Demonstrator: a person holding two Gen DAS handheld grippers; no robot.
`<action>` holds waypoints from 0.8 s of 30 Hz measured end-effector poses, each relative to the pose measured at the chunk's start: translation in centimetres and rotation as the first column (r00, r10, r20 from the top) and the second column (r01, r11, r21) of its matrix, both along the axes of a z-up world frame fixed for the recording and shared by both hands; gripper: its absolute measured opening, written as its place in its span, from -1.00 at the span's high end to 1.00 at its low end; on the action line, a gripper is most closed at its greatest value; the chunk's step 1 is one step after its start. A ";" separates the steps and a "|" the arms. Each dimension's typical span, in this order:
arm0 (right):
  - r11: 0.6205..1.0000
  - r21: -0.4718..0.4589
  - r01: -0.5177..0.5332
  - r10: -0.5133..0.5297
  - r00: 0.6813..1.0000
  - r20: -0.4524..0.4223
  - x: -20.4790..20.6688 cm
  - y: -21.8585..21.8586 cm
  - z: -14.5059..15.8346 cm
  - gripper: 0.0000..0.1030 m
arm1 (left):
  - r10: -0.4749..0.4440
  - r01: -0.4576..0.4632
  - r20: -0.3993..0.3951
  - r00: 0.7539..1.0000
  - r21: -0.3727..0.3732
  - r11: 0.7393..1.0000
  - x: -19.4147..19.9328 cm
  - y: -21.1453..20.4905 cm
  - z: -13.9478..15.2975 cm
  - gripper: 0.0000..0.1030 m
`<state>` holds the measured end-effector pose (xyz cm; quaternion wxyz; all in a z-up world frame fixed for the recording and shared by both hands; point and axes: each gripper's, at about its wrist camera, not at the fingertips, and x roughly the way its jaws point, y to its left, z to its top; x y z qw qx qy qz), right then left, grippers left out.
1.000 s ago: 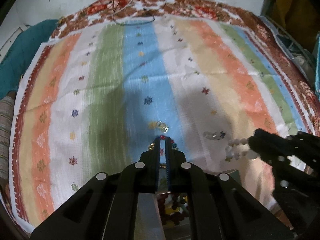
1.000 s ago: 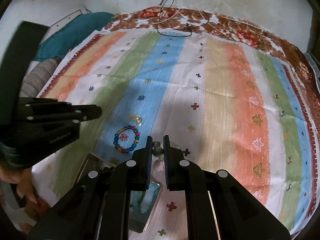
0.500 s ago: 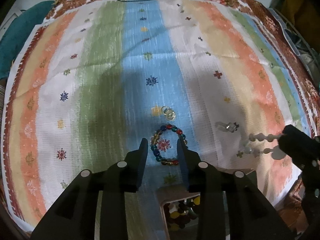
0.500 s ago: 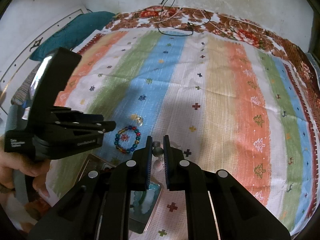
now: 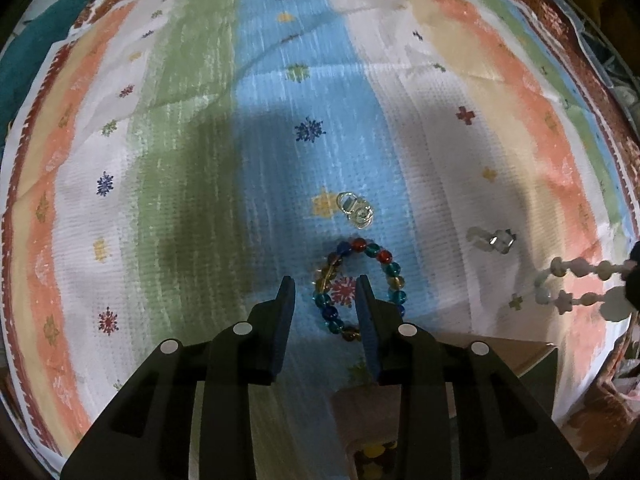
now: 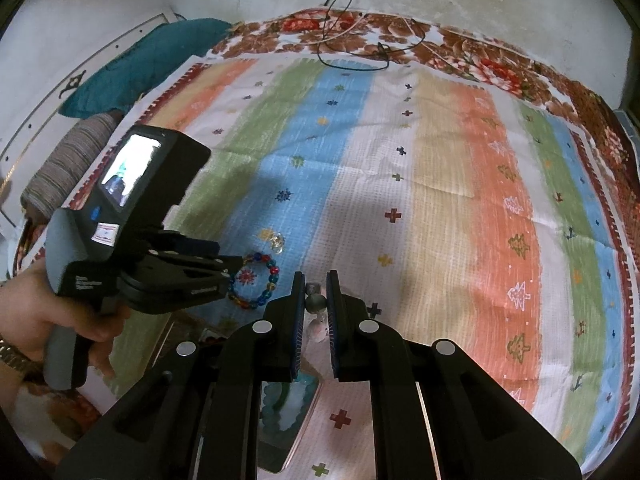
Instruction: Organize jewelry
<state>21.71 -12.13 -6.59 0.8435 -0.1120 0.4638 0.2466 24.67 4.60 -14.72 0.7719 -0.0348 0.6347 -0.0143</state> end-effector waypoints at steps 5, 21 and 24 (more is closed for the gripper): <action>1.000 -0.010 -0.004 0.004 1.000 -0.005 0.4 0.2 -0.2 0.77 | -0.020 0.020 -0.031 0.999 0.009 1.000 0.3 -0.6 -1.2 0.40; 1.000 -0.020 -0.016 0.015 1.000 -0.015 0.6 0.5 -0.5 0.77 | -0.033 0.034 -0.039 0.999 0.025 0.999 0.8 -1.7 -2.3 0.82; 1.000 -0.018 -0.015 0.014 1.000 -0.015 0.6 0.4 -0.6 0.77 | -0.017 0.017 -0.002 1.000 -0.004 1.000 0.7 -1.3 -0.8 0.82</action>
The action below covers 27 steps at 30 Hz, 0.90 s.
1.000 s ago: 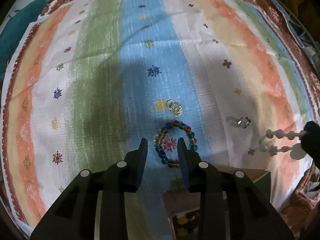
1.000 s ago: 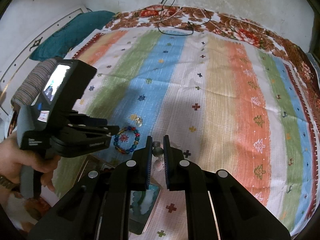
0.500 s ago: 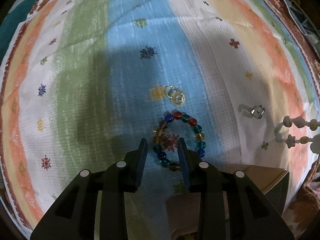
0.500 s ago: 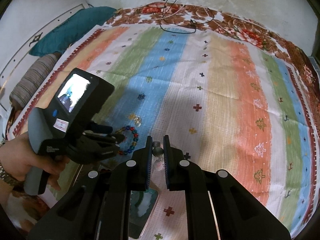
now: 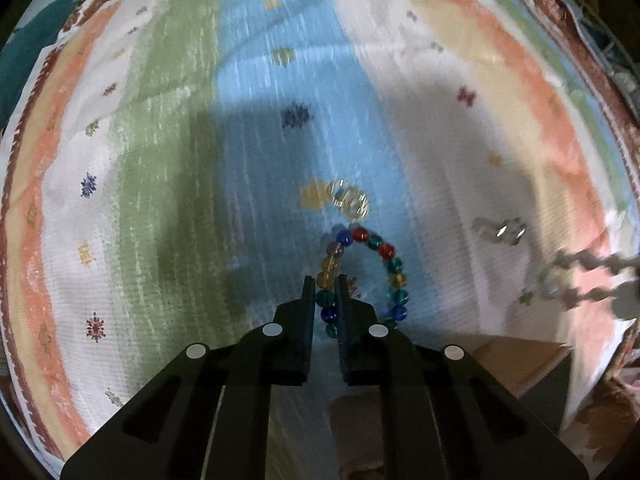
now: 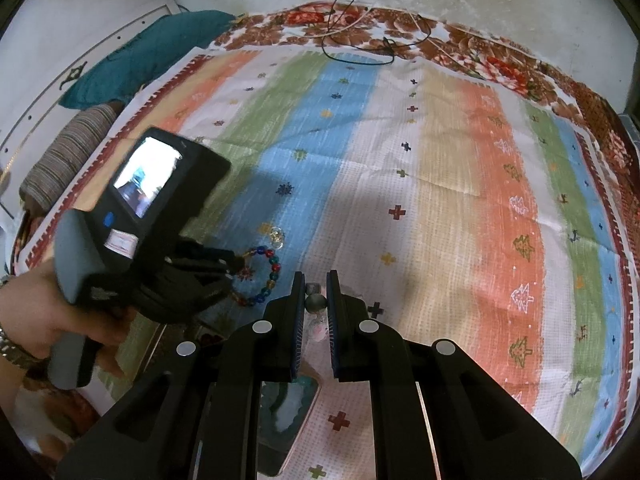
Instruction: Organize jewelry
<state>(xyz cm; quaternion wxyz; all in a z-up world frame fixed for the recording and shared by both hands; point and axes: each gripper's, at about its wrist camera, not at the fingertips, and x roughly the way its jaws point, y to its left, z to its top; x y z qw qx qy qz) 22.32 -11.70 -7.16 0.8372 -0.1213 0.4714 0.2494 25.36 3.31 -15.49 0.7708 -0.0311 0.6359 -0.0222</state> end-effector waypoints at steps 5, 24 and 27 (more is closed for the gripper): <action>1.000 0.008 0.004 -0.004 1.000 0.000 -0.2 -0.2 0.1 0.77 | 0.007 -0.003 0.074 0.997 -0.061 0.998 -1.3 0.9 3.3 0.82; 0.999 0.034 0.017 -0.017 1.000 -0.002 -1.4 -0.9 0.6 0.77 | 0.005 0.014 0.257 0.966 -0.073 0.997 -4.9 -0.3 10.5 0.82; 0.999 0.040 0.008 -0.008 1.000 0.008 -2.0 -0.8 1.0 0.77 | 0.013 0.011 0.289 0.957 -0.081 0.997 -5.6 -0.4 11.4 0.82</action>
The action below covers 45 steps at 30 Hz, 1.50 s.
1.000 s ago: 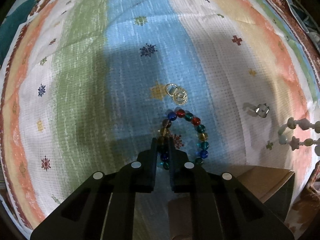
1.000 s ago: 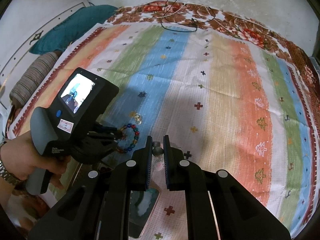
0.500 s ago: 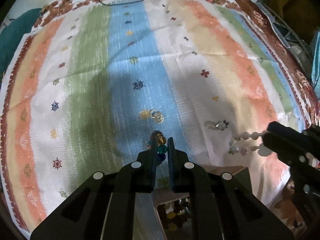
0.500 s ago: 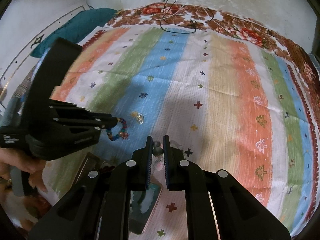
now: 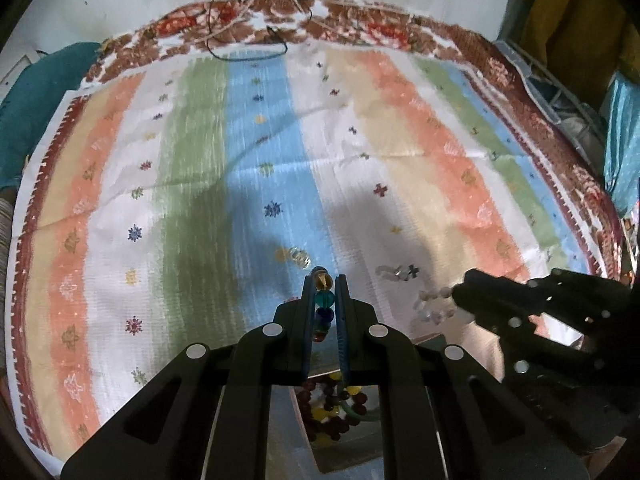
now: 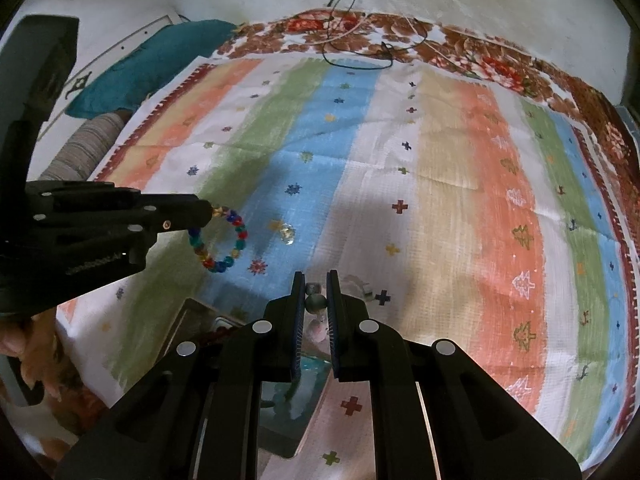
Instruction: Organize jewelry
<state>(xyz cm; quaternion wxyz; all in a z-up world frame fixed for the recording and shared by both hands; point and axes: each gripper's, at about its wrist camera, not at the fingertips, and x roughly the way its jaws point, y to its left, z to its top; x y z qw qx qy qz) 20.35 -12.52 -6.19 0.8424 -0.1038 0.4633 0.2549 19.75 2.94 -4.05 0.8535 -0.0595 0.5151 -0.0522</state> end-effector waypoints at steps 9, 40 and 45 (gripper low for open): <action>1.000 0.017 -0.027 0.026 0.999 0.030 -2.0 0.1 1.0 0.77 | -0.008 0.007 0.088 0.996 0.010 1.000 -3.1 -0.8 2.5 0.82; 1.000 0.013 -0.002 0.002 1.000 0.004 -4.1 -1.6 0.5 0.33 | 0.011 -0.013 0.113 0.994 0.018 1.000 -7.5 -1.5 3.5 0.27; 1.000 -0.003 0.031 -0.031 1.000 -0.007 -2.9 -2.2 0.1 0.15 | 0.059 -0.063 0.074 0.996 0.054 0.997 -5.5 -0.9 2.3 0.11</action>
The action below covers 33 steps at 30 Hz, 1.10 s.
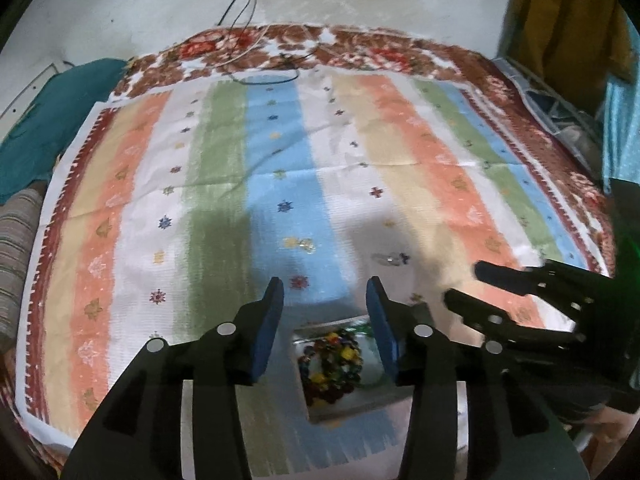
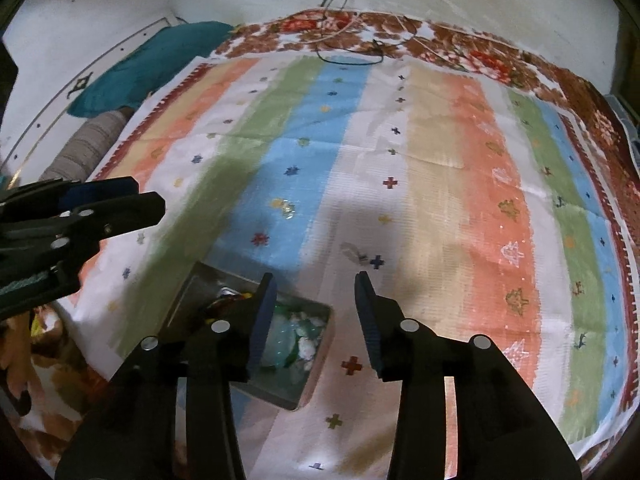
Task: Organize jewelry
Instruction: 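Grasp gold ring charm with left tool while right tool grasps small silver charm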
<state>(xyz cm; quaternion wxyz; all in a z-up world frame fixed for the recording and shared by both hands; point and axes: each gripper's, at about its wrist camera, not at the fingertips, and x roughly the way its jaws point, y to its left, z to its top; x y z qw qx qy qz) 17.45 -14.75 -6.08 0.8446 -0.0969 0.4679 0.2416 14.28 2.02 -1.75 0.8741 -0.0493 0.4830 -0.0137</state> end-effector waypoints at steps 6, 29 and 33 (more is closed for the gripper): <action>0.999 -0.038 0.010 -0.011 1.000 -0.024 1.2 0.1 -1.0 0.08 | 0.024 -0.022 -0.059 0.998 0.025 0.999 2.8 0.2 -1.9 0.08; 0.987 -0.157 0.015 -0.037 0.990 -0.135 6.7 1.8 -6.5 -0.18 | 0.062 -0.059 -0.257 0.964 0.022 0.998 10.4 1.3 -9.8 -0.11; 0.985 -0.171 0.023 -0.050 0.987 -0.155 7.6 1.7 -7.4 -0.18 | 0.049 -0.048 -0.282 0.958 0.012 0.999 11.4 1.2 -10.8 -0.13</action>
